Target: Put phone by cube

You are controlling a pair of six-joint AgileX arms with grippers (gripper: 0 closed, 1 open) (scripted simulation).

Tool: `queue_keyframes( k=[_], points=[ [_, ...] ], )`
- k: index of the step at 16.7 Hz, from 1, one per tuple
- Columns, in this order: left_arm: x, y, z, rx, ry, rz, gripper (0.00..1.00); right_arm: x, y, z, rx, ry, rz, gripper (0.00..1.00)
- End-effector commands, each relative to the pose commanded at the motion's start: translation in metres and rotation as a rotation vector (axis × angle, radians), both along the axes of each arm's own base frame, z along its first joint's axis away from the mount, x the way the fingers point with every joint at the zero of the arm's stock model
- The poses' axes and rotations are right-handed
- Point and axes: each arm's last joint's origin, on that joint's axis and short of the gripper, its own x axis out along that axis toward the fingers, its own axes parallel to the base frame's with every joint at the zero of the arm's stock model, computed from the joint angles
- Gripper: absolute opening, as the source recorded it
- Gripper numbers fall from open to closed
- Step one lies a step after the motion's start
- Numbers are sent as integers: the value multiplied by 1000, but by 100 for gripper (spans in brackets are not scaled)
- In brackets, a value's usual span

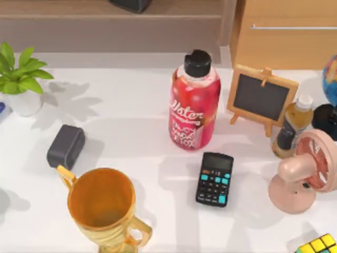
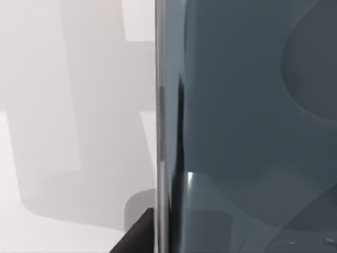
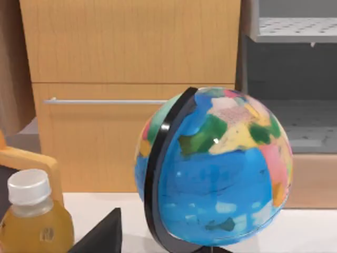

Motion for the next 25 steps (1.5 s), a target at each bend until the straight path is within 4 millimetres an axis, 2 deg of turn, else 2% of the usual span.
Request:
queue_keyframes(
  k=[4,5,12,19,25],
  points=[
    [0,0,0,0,0,0,2,0,0,0,0,0,0,100],
    [0,0,0,0,0,0,0,0,0,0,0,0,0,100],
    [0,0,0,0,0,0,0,0,0,0,0,0,0,100],
    [0,-2,25,-9,-8,5,0,0,0,0,0,0,0,100],
    [1,-1,29,1,-16,7,0,0,0,0,0,0,0,100]
  ],
)
